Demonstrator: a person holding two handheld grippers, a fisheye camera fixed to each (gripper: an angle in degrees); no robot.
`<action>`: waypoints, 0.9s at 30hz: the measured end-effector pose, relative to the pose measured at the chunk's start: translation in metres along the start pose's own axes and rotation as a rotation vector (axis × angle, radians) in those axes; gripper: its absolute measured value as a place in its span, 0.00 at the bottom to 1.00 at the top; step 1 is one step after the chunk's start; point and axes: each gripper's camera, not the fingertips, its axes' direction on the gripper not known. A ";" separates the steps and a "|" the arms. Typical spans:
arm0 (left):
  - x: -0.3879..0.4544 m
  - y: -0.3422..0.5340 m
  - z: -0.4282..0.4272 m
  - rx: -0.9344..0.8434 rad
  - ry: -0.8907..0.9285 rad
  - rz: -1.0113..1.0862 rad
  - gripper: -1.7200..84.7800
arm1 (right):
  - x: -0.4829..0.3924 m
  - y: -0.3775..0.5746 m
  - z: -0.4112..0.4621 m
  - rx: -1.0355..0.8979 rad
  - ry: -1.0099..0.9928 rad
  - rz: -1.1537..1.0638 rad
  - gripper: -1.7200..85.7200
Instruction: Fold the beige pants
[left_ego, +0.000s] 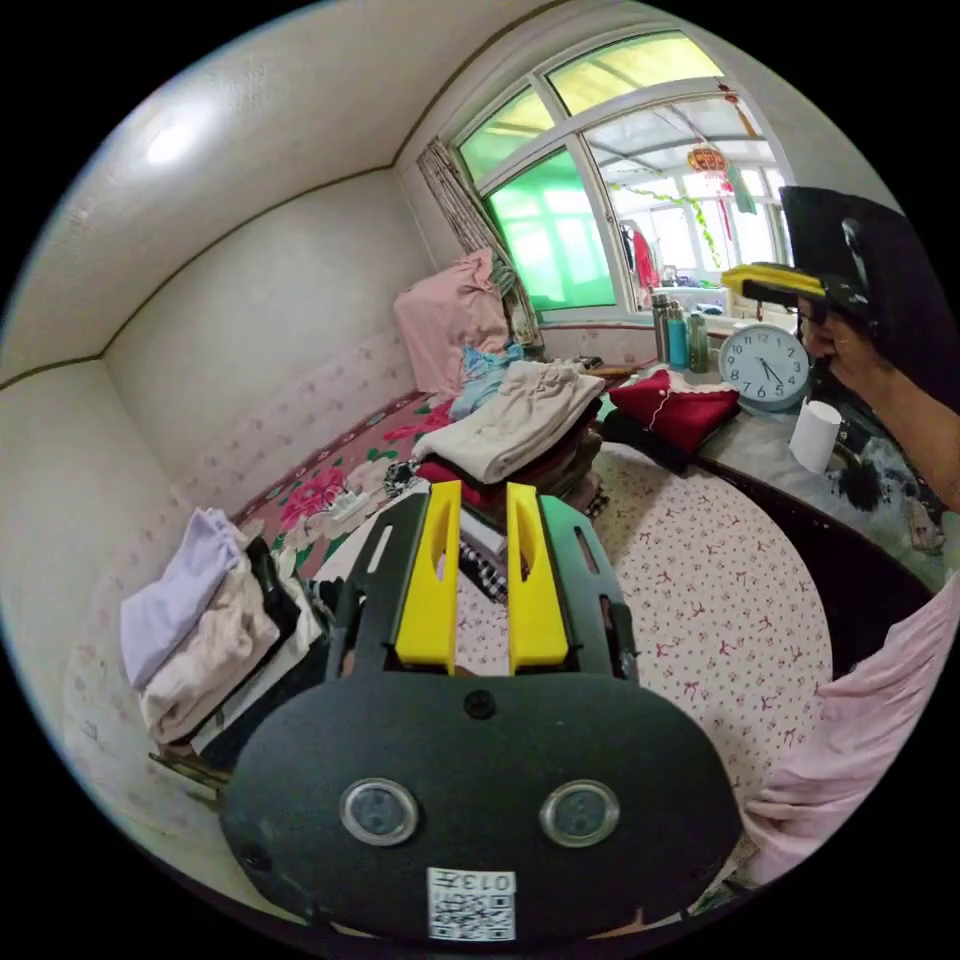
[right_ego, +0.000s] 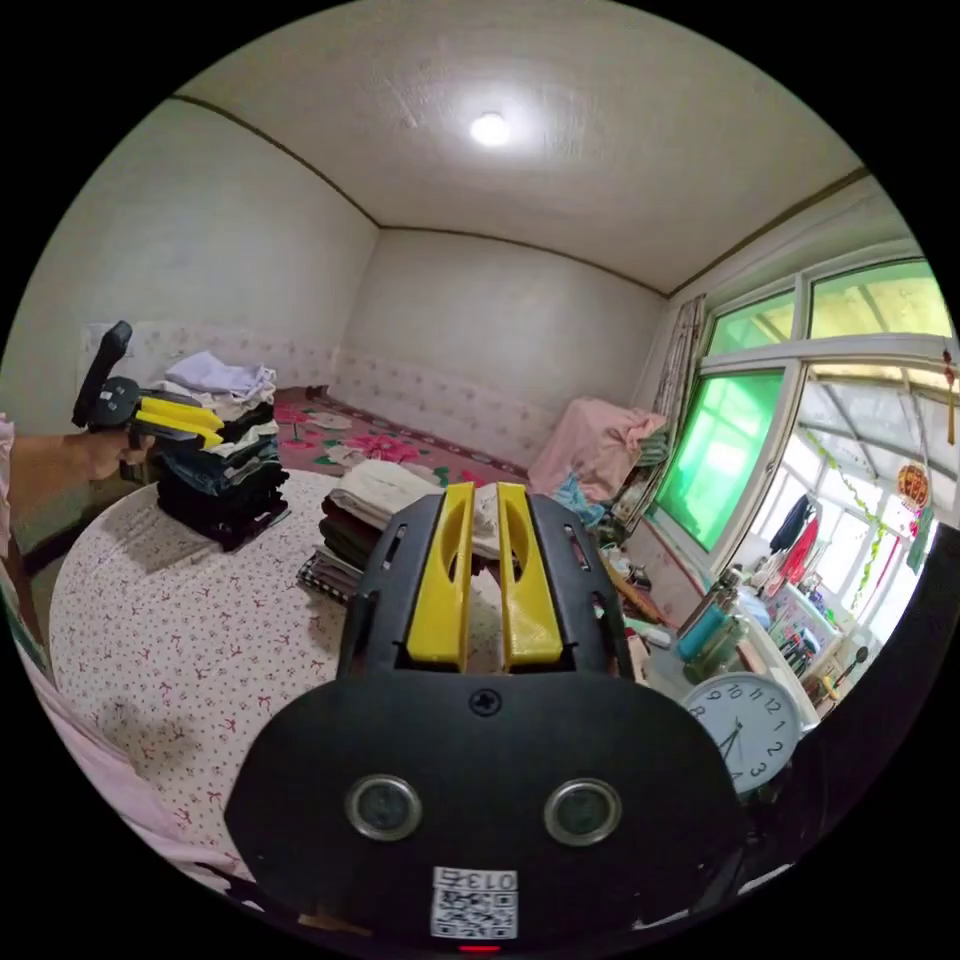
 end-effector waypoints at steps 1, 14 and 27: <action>-0.002 -0.016 0.016 -0.017 0.030 0.017 0.11 | 0.008 0.004 0.031 -0.041 -0.024 0.013 0.09; 0.032 -0.151 0.204 -0.259 0.114 0.237 0.13 | 0.056 0.040 0.306 -0.325 -0.198 0.058 0.11; -0.081 -0.133 0.150 -0.126 0.234 -0.103 0.05 | 0.079 0.044 0.305 -0.235 -0.385 0.126 0.04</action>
